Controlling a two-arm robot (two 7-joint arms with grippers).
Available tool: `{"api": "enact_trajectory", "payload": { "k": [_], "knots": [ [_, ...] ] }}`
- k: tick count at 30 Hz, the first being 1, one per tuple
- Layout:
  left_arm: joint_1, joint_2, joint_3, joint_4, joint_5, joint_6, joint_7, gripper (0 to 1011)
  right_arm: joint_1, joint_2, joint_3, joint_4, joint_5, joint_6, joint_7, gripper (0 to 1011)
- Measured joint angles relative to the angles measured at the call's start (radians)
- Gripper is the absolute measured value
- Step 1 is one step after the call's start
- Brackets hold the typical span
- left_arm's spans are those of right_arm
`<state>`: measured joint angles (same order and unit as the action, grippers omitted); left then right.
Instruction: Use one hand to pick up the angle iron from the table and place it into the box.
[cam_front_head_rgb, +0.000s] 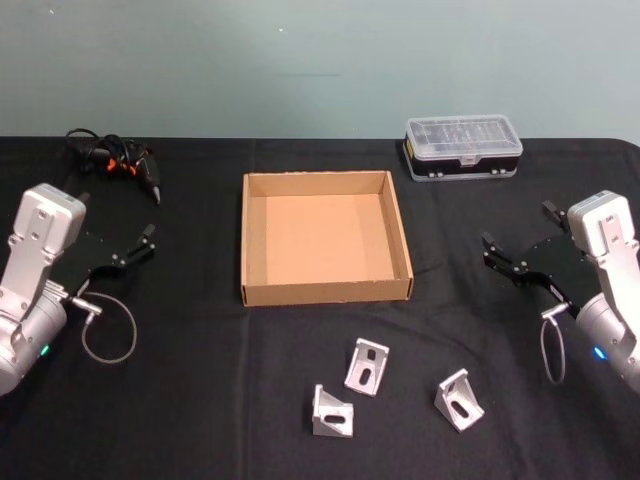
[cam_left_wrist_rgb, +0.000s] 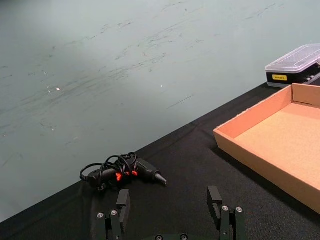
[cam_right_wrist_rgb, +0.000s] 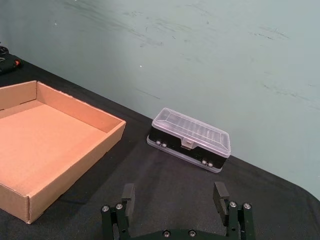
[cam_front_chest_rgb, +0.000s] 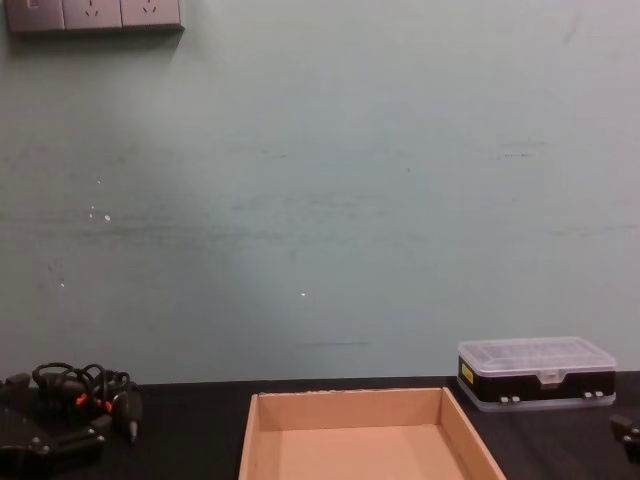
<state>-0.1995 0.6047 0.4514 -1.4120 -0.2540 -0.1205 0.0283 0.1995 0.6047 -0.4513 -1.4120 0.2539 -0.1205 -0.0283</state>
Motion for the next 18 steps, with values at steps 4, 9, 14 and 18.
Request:
{"api": "enact_trajectory", "payload": {
  "k": [4, 9, 14, 18],
  "knots": [
    [0.000, 0.000, 0.000, 0.000, 0.000, 0.000, 0.000, 1011, 0.000, 0.000, 0.000, 0.000, 0.000, 0.000, 0.000, 1000],
    [0.000, 0.000, 0.000, 0.000, 0.000, 0.000, 0.000, 1011, 0.000, 0.000, 0.000, 0.000, 0.000, 0.000, 0.000, 1000],
    [0.000, 0.000, 0.000, 0.000, 0.000, 0.000, 0.000, 1011, 0.000, 0.000, 0.000, 0.000, 0.000, 0.000, 0.000, 1000],
    [0.000, 0.000, 0.000, 0.000, 0.000, 0.000, 0.000, 1011, 0.000, 0.000, 0.000, 0.000, 0.000, 0.000, 0.000, 1000]
  ]
}}
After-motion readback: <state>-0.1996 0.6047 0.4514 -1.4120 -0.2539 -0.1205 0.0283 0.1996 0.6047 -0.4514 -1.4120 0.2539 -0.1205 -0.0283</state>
